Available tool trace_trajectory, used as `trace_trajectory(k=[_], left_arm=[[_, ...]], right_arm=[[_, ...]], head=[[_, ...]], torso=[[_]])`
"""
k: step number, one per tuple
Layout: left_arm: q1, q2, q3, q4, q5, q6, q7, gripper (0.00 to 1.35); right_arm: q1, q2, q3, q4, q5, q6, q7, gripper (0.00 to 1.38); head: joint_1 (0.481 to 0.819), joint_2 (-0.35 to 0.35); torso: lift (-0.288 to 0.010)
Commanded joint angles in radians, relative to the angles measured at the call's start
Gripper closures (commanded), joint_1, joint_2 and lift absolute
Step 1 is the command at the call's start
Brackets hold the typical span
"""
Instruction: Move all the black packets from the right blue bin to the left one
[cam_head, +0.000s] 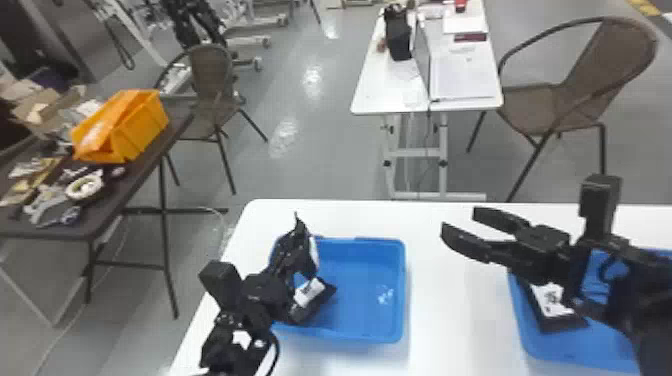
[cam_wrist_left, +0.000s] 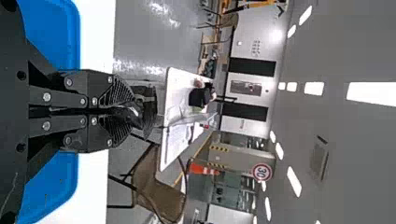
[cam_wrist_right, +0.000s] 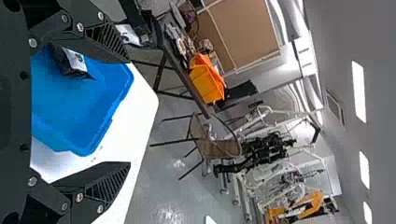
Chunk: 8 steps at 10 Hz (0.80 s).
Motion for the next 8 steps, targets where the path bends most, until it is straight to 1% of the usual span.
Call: trace_trajectory(k=[1,2,3,4,5,6,7,8], left_arm=[[0.005,-0.004,-0.010,0.024,-0.002,-0.022,0.001,0.51],[0.002,-0.004,-0.025,0.023,-0.002,-0.030,0.001,0.07],[0.002,-0.004,-0.033,0.018,-0.002,-0.060,0.001,0.11],[0.006,-0.004,-0.040,0.009,0.005,-0.092,0.001,0.18],[0.022,-0.004,-0.039,-0.020,0.039,-0.097,0.004,0.20],[0.040,-0.004,-0.030,-0.061,0.054,-0.111,0.010,0.20],[0.059,-0.004,-0.014,-0.115,0.050,-0.103,0.011,0.20],[0.069,-0.004,-0.001,-0.157,0.058,-0.083,0.011,0.20]], right_arm=[[0.032,0.000,-0.023,-0.050,0.074,-0.008,-0.028,0.28],[0.059,0.000,-0.033,-0.077,0.110,-0.038,-0.068,0.28],[0.075,0.002,-0.050,-0.082,0.126,-0.052,-0.085,0.28],[0.098,0.000,-0.081,-0.105,0.168,-0.054,-0.098,0.28],[0.133,0.000,-0.106,-0.126,0.186,-0.047,-0.146,0.28],[0.179,0.002,-0.135,-0.143,0.185,-0.043,-0.212,0.28],[0.222,0.005,-0.158,-0.151,0.185,-0.043,-0.259,0.28],[0.245,0.003,-0.178,-0.133,0.194,-0.050,-0.270,0.27]], head=[[0.695,0.251],[0.695,0.242],[0.695,0.221],[0.695,0.202],[0.695,0.178],[0.695,0.154],[0.695,0.133],[0.695,0.123]], torso=[[0.000],[0.000],[0.000],[0.000],[0.000],[0.000],[0.000],[0.000]])
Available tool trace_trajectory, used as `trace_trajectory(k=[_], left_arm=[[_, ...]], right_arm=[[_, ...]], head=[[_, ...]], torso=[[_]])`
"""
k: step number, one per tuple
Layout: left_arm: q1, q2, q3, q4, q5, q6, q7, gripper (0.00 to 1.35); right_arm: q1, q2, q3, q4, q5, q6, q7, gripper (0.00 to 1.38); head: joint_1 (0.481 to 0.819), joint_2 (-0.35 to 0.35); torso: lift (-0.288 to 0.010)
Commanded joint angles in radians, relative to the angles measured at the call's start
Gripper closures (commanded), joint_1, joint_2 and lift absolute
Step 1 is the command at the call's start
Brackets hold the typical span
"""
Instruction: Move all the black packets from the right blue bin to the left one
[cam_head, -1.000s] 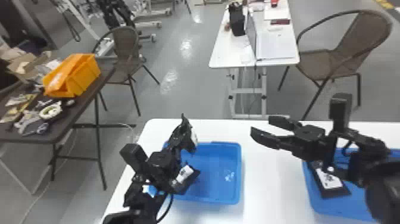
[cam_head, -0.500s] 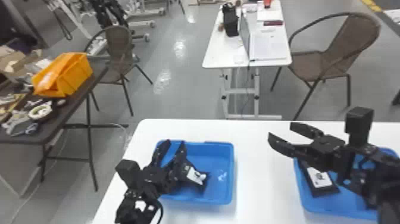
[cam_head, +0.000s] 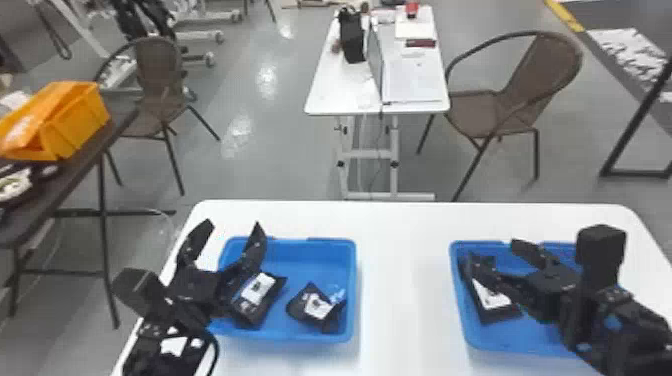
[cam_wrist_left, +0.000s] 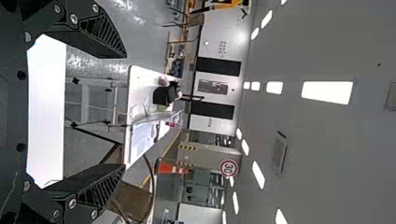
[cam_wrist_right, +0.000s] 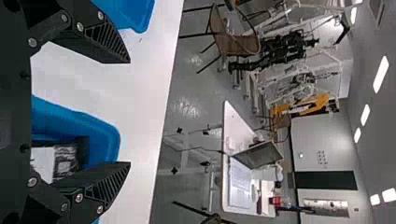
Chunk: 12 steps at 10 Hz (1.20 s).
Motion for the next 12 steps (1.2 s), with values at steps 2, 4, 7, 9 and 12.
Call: trace_trajectory(k=[2,4,7,9,12], left_arm=[[0.027,-0.004,0.011,-0.066,0.032,0.008,0.003,0.20],[0.033,-0.004,0.013,-0.074,0.040,0.011,0.007,0.20],[0.031,-0.004,-0.001,-0.074,0.051,0.023,0.007,0.20],[0.028,-0.004,-0.004,-0.074,0.054,0.031,0.007,0.20],[0.018,-0.004,-0.012,-0.074,0.066,0.031,0.007,0.20]], right_arm=[[0.010,-0.022,-0.021,0.122,0.008,-0.074,0.001,0.27],[-0.083,-0.030,-0.018,0.353,-0.030,-0.144,0.002,0.28],[-0.198,-0.026,-0.014,0.537,0.013,-0.160,0.036,0.28],[-0.278,-0.026,0.015,0.654,0.060,-0.170,0.036,0.27],[-0.381,-0.025,0.114,0.810,0.092,-0.183,0.038,0.27]], head=[[0.695,0.104],[0.695,0.087],[0.695,0.071],[0.695,0.064],[0.695,0.077]], torso=[[0.000],[0.000],[0.000],[0.000],[0.000]])
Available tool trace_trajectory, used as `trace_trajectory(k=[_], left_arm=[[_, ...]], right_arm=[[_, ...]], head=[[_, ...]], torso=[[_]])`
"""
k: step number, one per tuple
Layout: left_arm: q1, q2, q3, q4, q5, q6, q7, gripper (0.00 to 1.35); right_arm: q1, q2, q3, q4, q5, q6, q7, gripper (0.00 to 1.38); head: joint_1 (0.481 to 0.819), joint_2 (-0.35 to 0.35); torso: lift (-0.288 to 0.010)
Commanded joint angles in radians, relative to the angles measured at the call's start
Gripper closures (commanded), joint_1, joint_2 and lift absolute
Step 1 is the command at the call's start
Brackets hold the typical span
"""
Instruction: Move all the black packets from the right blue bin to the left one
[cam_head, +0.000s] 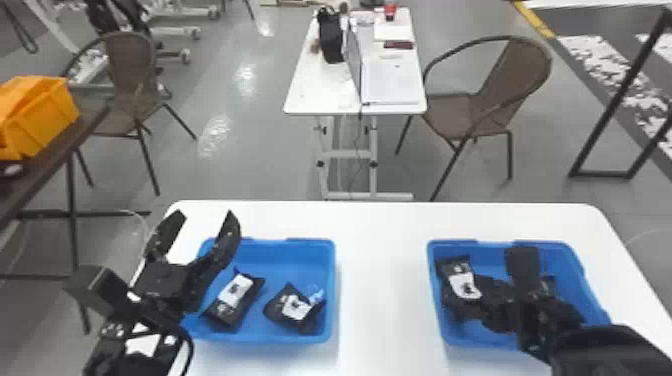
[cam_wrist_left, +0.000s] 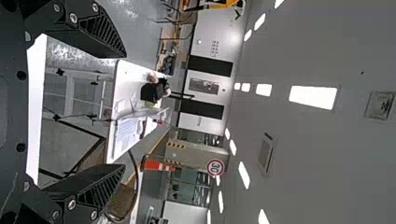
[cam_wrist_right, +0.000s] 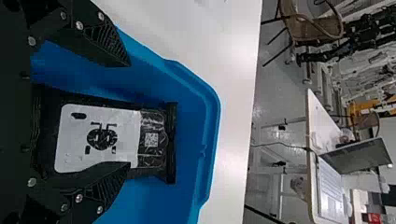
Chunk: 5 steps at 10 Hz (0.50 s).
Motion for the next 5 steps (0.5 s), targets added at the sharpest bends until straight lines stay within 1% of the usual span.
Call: trace_trajectory(k=[1,2,3,4,5], left_arm=[[-0.003,-0.004,0.000,0.000,0.008,0.001,0.000,0.20],[-0.003,-0.004,0.000,0.000,0.013,-0.001,0.000,0.20],[-0.003,-0.004,0.000,0.000,0.014,0.001,0.000,0.20],[-0.003,-0.004,0.002,0.002,0.019,0.008,0.000,0.20],[-0.005,-0.004,0.000,0.002,0.025,0.016,0.000,0.20]], right_arm=[[-0.021,0.010,0.024,0.048,0.022,-0.001,0.000,0.27],[-0.020,0.021,0.024,0.051,0.053,0.008,0.000,0.27],[-0.017,0.022,0.024,0.046,0.072,0.021,-0.002,0.27],[-0.004,0.021,0.021,0.020,0.084,0.048,-0.020,0.27],[0.033,0.016,0.018,-0.061,0.081,0.094,-0.048,0.27]], head=[[0.695,0.084],[0.695,0.095],[0.695,0.104],[0.695,0.107],[0.695,0.106]], torso=[[0.000],[0.000],[0.000],[0.000],[0.000]])
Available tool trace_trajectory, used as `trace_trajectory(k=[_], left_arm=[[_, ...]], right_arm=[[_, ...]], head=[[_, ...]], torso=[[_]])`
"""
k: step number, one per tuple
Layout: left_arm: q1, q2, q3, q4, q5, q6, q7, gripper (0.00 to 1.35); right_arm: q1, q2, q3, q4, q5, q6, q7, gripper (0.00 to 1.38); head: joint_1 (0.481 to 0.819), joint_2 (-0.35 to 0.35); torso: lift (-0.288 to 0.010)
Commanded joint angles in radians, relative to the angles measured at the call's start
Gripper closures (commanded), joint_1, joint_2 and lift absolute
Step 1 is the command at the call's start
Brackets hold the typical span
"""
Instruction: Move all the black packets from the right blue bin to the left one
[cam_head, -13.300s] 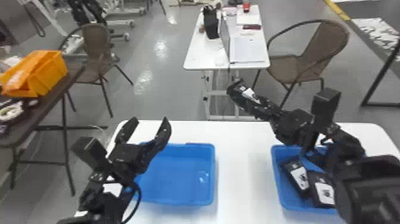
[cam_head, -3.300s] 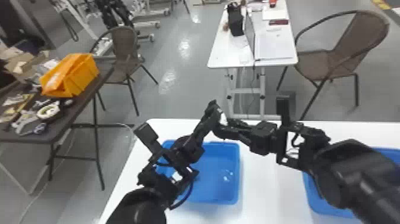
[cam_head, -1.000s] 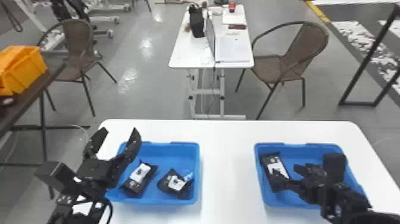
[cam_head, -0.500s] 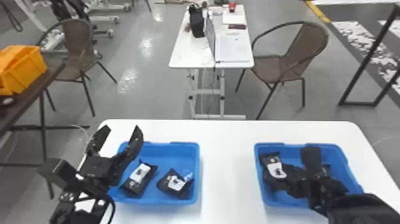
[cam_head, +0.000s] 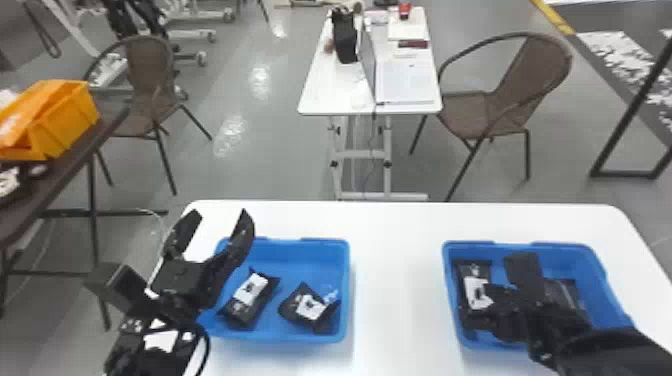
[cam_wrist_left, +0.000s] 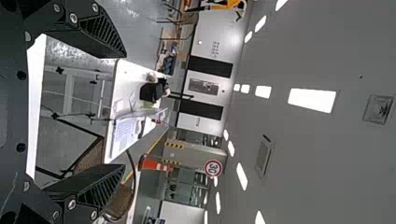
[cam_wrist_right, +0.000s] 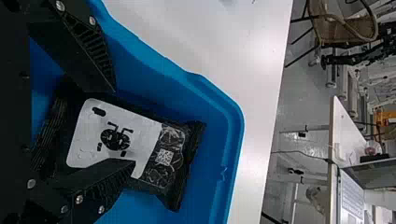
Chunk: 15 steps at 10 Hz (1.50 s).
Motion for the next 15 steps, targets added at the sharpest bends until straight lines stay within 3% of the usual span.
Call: trace_trajectory(k=[1,2,3,4,7,12,14,15], left_arm=[[0.000,-0.004,0.000,0.003,0.005,0.004,0.000,0.20],[0.005,-0.004,0.005,0.005,0.011,0.006,0.001,0.20],[0.003,-0.004,0.005,0.009,0.018,0.012,0.001,0.20],[0.005,-0.004,0.005,0.012,0.024,0.012,0.001,0.20],[0.007,-0.004,0.005,0.017,0.037,0.009,0.001,0.20],[0.005,-0.004,-0.001,0.026,0.055,-0.005,0.001,0.20],[-0.001,-0.004,-0.013,0.020,0.075,0.004,0.006,0.20],[-0.013,-0.004,-0.033,0.015,0.135,0.073,0.005,0.20]], right_arm=[[0.077,-0.003,-0.003,-0.160,0.001,0.104,-0.071,0.28],[0.086,0.003,-0.009,-0.174,0.015,0.130,-0.097,0.48],[0.070,-0.006,-0.009,-0.134,-0.005,0.131,-0.086,0.93],[0.086,-0.001,-0.011,-0.158,-0.011,0.130,-0.108,1.06],[0.118,0.002,-0.020,-0.209,-0.028,0.115,-0.137,1.08],[0.276,-0.001,-0.026,-0.537,0.084,0.013,-0.246,1.08],[0.290,-0.040,0.018,-0.658,0.099,-0.004,-0.227,1.08],[0.267,-0.063,0.064,-0.694,0.086,-0.020,-0.201,1.08]], head=[[0.695,0.099],[0.695,0.085],[0.695,0.080],[0.695,0.081],[0.695,0.077],[0.695,0.066],[0.695,0.068],[0.695,0.074]], torso=[[0.000],[0.000],[0.000],[0.000],[0.000],[0.000],[0.000],[0.000]])
